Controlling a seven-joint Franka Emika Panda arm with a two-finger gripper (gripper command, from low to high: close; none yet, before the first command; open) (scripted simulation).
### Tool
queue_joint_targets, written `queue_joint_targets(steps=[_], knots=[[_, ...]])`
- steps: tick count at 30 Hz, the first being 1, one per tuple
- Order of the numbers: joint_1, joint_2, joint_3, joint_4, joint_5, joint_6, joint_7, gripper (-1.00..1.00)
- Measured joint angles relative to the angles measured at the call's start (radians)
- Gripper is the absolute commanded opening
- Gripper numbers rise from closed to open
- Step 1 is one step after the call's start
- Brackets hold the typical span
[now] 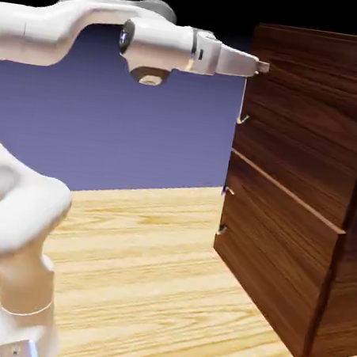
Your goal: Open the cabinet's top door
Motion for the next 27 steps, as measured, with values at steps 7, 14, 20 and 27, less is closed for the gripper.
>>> queue_joint_targets(steps=[7, 14, 20, 27], knots=[[-0.112, -0.045, 0.134, 0.092, 0.304, 0.021, -0.202, 0.0], [-0.224, -0.089, 0.268, 0.184, 0.609, 0.043, -0.404, 0.0], [-0.32, -0.128, 0.383, 0.263, 0.87, 0.061, -0.577, 0.0], [-0.432, -0.172, 0.517, 0.356, 1.174, 0.083, -0.779, 0.0]])
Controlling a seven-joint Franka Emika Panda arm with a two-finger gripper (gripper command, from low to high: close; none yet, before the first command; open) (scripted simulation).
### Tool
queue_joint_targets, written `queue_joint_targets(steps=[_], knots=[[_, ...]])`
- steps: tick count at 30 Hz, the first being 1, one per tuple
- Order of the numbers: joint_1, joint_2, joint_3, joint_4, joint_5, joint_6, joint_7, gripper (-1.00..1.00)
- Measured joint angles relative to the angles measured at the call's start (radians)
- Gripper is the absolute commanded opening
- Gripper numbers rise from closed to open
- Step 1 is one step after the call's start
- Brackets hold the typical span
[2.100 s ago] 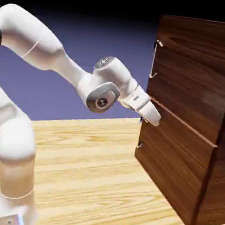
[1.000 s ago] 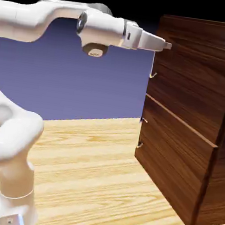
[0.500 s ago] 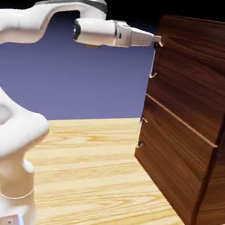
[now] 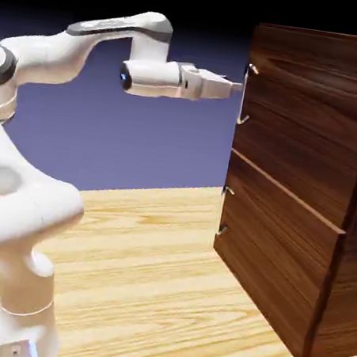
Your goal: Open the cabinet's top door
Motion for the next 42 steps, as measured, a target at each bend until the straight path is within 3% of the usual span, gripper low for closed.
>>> queue_joint_targets(steps=[6, 7, 9, 29, 42], knots=[[-0.153, 0.026, 0.088, 0.117, 0.037, -0.012, -0.029, 0.0], [-0.184, 0.033, 0.104, 0.141, 0.04, -0.015, -0.031, -1.0], [-0.184, 0.033, 0.104, 0.141, 0.04, -0.015, -0.031, -1.0], [0.541, 0.165, -0.376, -0.352, 0.033, -0.253, -0.352, -1.0], [0.906, 0.035, -0.652, -0.619, -0.32, -0.35, -0.124, -1.0]])
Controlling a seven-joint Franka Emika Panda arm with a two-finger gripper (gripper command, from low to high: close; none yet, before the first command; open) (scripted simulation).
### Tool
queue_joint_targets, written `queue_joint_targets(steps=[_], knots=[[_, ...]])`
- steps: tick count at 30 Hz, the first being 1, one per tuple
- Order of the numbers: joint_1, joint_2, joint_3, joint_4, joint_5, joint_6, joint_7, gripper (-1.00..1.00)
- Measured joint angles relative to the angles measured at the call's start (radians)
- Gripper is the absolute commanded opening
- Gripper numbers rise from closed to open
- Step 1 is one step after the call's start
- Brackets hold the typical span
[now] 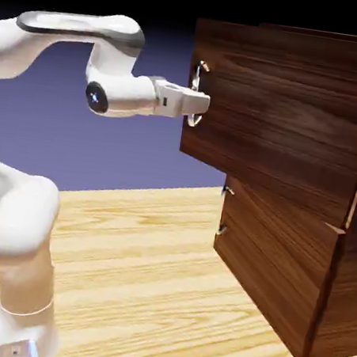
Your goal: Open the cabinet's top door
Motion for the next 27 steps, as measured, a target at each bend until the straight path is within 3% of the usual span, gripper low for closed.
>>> queue_joint_targets(steps=[16, 22, 27], knots=[[0.549, -0.296, -0.458, -0.295, -0.607, 0.065, 0.27, -1.0], [0.604, -0.412, -0.526, -0.377, -0.868, 0.052, 0.472, -1.0], [0.548, -0.531, -0.578, -0.444, -1.086, -0.063, 0.648, -1.0]])
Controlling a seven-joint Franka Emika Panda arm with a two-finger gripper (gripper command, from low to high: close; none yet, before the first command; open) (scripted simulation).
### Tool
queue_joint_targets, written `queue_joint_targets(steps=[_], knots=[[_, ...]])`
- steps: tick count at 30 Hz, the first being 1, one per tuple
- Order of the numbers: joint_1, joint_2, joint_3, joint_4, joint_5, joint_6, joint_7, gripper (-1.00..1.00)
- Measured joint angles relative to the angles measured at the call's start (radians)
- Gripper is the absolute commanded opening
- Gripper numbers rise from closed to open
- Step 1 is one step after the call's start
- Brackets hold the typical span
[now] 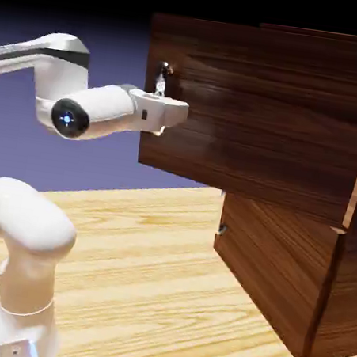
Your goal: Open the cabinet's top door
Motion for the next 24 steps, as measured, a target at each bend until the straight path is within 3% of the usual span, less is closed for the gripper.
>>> queue_joint_targets(steps=[9, 17, 24], knots=[[-0.205, -0.222, -0.255, -0.06, -0.372, -0.371, 0.178, -1.0], [-0.331, -0.262, -0.544, -0.002, -0.612, -0.669, 0.196, -1.0], [-0.274, -0.277, -0.798, 0.12, -0.864, -0.861, 0.248, -1.0]])
